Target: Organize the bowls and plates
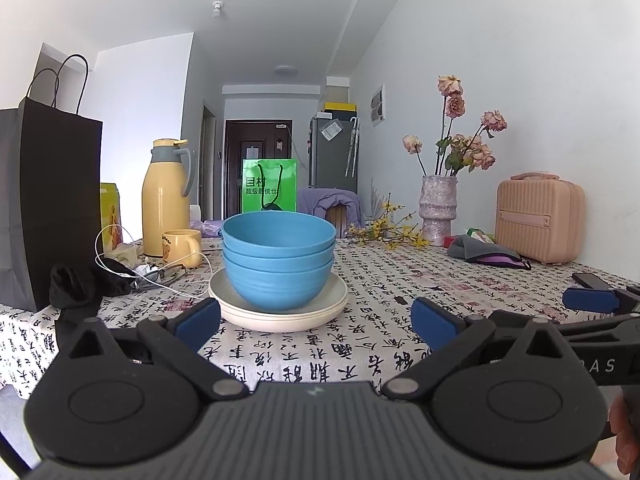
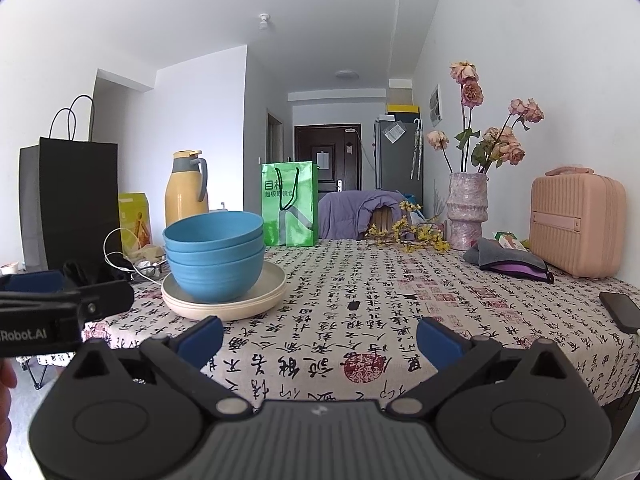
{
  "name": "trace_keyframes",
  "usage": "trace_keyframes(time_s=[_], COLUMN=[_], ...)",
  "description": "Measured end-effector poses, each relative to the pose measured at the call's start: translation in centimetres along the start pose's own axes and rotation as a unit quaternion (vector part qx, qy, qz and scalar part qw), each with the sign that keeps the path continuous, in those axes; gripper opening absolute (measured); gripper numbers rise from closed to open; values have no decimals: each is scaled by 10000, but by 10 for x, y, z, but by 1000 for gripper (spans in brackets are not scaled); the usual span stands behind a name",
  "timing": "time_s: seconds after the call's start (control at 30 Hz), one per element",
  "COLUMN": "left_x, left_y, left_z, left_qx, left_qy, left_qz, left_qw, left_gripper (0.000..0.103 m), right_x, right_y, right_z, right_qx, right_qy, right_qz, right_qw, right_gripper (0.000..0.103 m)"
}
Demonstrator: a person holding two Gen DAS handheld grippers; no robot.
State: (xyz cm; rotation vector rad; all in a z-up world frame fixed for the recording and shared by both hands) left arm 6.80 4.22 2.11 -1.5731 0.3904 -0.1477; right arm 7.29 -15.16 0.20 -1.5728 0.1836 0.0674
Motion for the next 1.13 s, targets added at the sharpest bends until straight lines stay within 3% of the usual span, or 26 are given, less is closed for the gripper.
trace_keyframes(time_s=[1.13], left_x=[-1], left_y=[1], left_z=[-5], left_qx=[105], left_qy=[33], left_qz=[43], left_qw=[9999], left_gripper=[103], right_x=[0], right_y=[-1], right_z=[-1], right_qx=[20], right_qy=[-2], right_qz=[17], right_qw=[10000], right_gripper=[103])
Point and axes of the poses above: each gripper's, at about its wrist camera, not at the fingertips, and x roughly the way its jaws point, z to its left, y to its underside, the point moved 6 cm from there along x, roughly the way its jaws point, and after that the axes turned 14 degrees about y, right-handed, at the moved point
